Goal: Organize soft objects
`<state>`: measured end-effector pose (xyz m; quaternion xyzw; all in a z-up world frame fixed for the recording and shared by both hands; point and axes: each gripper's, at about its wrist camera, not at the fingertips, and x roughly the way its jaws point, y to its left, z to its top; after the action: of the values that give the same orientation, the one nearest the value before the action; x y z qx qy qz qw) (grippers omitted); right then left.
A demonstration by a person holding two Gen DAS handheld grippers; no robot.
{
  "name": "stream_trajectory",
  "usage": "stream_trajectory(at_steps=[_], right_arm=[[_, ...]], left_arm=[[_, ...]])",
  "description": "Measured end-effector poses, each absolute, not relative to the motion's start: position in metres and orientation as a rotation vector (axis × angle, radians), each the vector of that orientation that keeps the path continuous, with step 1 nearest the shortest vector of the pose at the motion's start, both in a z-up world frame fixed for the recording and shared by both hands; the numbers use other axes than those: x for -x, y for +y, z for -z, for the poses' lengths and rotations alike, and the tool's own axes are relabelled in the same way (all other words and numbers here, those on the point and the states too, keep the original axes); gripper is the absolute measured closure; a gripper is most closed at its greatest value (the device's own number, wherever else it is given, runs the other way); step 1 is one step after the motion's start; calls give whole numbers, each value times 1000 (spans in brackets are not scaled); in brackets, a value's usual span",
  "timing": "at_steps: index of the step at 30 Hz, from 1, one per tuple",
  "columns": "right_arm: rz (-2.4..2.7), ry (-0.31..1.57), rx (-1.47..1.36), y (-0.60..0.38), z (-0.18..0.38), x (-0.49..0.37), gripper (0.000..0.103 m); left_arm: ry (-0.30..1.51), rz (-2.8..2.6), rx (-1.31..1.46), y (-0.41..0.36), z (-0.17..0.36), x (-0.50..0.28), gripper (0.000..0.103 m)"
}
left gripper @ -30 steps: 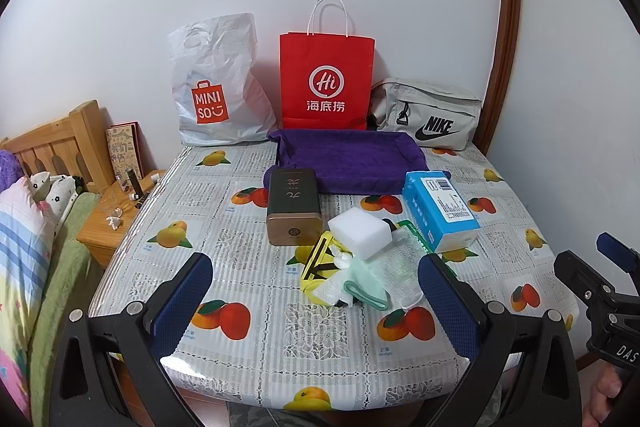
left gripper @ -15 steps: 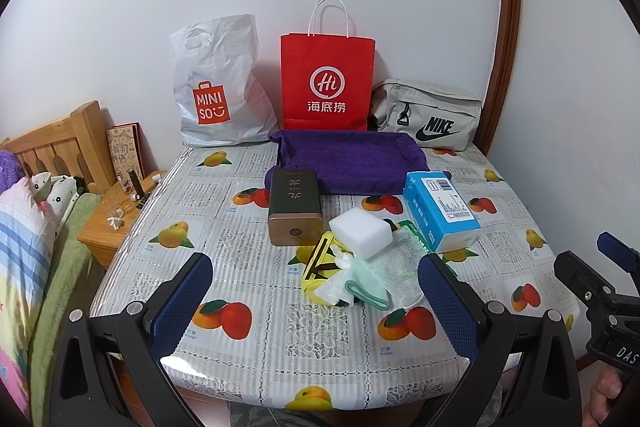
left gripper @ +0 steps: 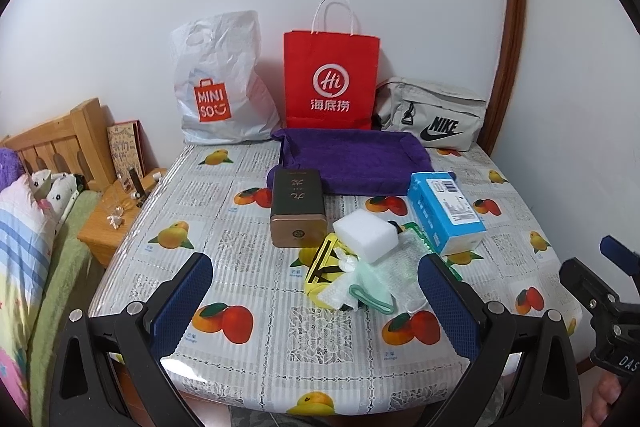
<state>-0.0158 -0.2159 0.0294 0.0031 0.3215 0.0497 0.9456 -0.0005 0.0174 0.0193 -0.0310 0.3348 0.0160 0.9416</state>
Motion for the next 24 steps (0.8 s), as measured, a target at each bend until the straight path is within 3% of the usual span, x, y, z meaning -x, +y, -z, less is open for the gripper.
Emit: stream_trajectory(at_steps=[24], right_arm=[[-178, 832, 45, -222, 75, -61, 0]], left_arm=[[848, 108, 51, -30, 76, -117, 0]])
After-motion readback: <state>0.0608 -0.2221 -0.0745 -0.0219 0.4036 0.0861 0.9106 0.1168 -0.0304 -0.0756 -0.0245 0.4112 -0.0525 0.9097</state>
